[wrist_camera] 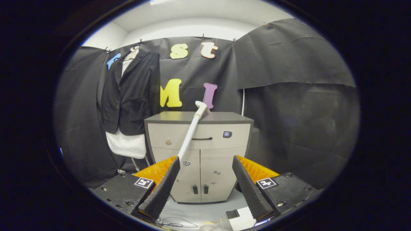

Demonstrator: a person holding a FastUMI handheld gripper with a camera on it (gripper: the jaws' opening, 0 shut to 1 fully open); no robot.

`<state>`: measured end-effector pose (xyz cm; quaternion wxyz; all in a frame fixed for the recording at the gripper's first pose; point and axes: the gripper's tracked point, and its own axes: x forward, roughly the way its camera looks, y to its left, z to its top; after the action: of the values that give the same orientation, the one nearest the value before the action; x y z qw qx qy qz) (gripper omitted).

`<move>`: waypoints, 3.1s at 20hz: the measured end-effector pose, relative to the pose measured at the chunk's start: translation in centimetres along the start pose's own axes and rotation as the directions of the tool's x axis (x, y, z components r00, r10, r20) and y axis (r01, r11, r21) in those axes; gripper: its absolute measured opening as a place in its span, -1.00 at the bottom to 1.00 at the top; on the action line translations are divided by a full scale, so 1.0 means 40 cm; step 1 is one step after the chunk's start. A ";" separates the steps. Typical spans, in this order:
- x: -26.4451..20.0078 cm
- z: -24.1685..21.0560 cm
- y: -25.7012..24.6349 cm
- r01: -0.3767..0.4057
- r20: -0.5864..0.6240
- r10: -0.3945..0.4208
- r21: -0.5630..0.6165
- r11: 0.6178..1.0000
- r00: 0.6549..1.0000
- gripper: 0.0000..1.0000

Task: Iron the clothes twice with a garment steamer, once on the left side and once on the right side.

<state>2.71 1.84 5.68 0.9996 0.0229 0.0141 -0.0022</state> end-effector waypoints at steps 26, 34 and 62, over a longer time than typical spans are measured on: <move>0.915 0.385 -0.040 -0.194 -0.155 0.211 0.116 0.974 0.965 1.00; 1.031 0.283 0.014 -0.257 -0.277 0.317 0.234 0.938 0.907 0.64; 0.736 0.460 0.199 -0.286 -0.078 0.321 0.290 0.913 0.944 -0.33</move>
<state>32.69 8.81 23.61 0.9720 0.1633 0.0721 0.1526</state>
